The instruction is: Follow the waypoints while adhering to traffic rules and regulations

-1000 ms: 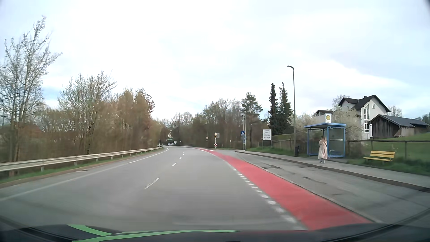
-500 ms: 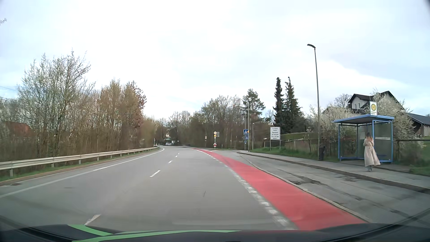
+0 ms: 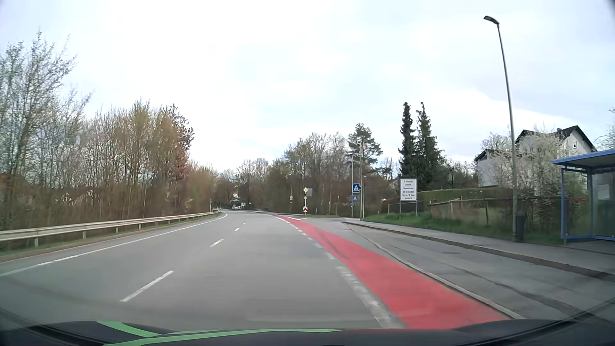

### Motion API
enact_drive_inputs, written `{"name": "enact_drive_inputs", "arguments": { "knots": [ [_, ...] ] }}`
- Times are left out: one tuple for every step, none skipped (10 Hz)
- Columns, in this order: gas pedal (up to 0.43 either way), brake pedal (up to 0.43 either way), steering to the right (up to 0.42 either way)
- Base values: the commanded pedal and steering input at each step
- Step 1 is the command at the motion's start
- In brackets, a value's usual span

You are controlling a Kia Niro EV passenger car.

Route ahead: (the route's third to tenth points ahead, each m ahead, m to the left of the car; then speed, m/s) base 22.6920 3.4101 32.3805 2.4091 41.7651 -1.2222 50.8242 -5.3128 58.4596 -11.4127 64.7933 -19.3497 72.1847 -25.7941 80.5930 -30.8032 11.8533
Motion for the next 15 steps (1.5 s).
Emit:
{"name": "enact_drive_inputs", "arguments": {
  "knots": [
    [0.000,0.000,0.006],
    [0.000,0.000,0.006],
    [0.000,0.000,0.007],
    [0.000,0.000,0.006],
    [0.000,0.000,0.006],
    [0.000,0.000,0.007],
    [0.000,0.000,0.007],
    [0.000,0.000,0.007],
    [0.000,0.000,0.008],
    [0.000,0.000,0.008],
    [0.000,0.000,0.008],
    [0.000,0.000,0.009],
    [0.000,0.000,0.009],
    [0.000,0.012,0.008],
    [0.000,0.049,0.009]
  ]
}}
